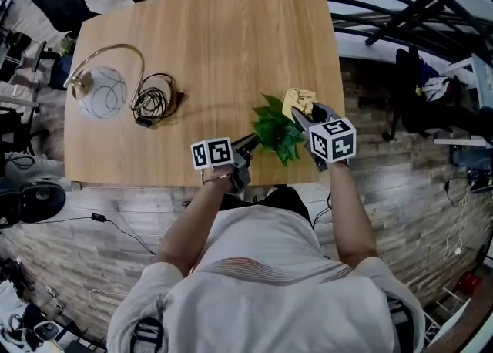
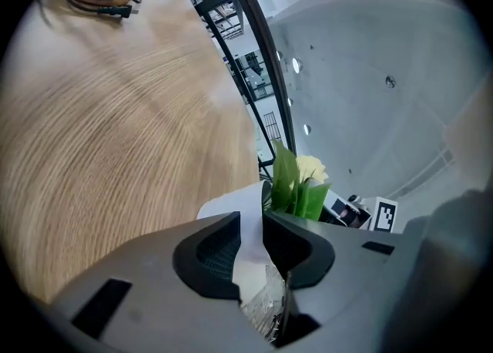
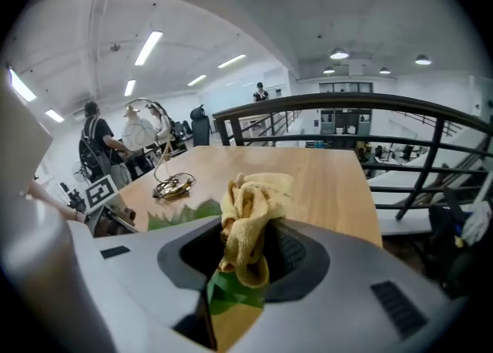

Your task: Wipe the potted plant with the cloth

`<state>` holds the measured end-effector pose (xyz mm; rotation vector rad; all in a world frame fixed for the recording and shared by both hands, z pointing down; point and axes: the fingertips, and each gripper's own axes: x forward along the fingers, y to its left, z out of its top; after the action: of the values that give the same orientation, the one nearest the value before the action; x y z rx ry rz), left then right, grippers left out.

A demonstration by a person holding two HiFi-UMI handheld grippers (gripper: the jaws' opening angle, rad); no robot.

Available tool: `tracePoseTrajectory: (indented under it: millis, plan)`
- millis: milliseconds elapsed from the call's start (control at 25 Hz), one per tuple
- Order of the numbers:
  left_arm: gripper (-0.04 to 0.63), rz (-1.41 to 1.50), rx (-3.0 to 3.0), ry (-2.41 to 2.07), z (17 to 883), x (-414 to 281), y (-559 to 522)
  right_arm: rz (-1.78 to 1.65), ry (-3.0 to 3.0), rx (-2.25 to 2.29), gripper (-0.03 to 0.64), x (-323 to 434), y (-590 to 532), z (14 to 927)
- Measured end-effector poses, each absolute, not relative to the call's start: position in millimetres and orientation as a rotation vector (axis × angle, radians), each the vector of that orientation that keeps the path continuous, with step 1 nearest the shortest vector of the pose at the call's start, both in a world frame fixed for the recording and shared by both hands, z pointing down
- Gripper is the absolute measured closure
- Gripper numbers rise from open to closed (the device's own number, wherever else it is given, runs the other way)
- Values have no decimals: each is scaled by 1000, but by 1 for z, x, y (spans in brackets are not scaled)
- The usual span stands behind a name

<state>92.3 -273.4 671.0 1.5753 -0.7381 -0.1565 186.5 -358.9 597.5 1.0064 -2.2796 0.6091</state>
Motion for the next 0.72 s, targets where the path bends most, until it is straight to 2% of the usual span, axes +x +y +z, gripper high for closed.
tracePoseTrajectory:
  millis: [160,360,480,720]
  plan:
    - [505,-149,1578,-746,670,92,-272,606,-2285,1142,433,207,-361,580]
    - [506,-146,1593,-786,671,91,-272,646,-2481,1029,433,164,-340,537]
    - [508,-150,1598,-805,670,91,-273,696,-2455,921,431,145,-331,556]
    - [514,-121,1628,-857,668,90,-273,750,-2244,1143,431,212,-346,598]
